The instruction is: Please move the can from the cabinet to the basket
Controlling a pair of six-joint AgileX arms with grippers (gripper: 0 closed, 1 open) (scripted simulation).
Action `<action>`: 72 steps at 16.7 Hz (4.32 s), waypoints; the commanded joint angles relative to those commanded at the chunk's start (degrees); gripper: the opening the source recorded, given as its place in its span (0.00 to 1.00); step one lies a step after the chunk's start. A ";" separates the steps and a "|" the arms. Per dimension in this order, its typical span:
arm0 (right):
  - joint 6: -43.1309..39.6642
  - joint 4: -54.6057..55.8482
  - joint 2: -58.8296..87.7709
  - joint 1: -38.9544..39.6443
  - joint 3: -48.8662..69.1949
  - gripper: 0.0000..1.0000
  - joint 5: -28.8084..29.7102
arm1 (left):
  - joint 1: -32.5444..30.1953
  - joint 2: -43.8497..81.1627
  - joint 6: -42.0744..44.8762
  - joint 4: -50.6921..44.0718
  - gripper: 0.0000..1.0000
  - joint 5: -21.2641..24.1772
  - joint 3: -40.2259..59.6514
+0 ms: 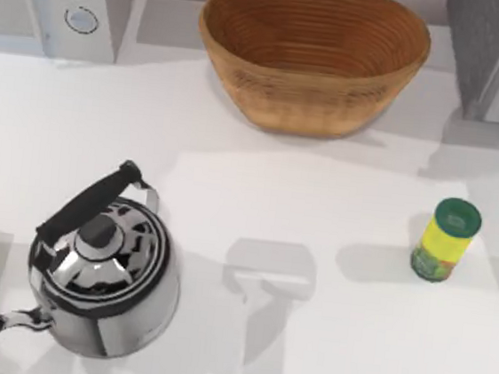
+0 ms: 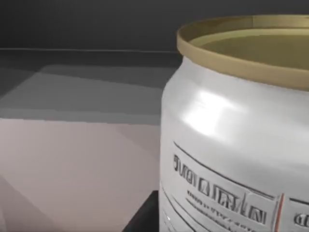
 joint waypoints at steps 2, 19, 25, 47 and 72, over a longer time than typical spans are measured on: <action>-0.01 3.92 -7.92 -2.28 -13.52 0.00 -2.97 | 0.00 0.00 0.00 0.00 1.00 0.00 0.00; -1.57 28.94 -54.37 -12.85 -82.02 0.00 -6.59 | 0.00 0.00 0.00 0.00 1.00 0.00 0.00; -1.46 29.36 -52.25 -12.04 -81.12 0.00 -6.08 | 0.00 0.00 0.00 0.00 1.00 0.00 0.00; -0.67 58.11 45.53 17.44 -12.62 0.00 24.64 | 0.00 0.00 0.00 0.00 1.00 0.00 0.00; -0.52 63.98 69.94 21.87 6.51 0.08 29.29 | 0.00 0.00 0.00 0.00 1.00 0.00 0.00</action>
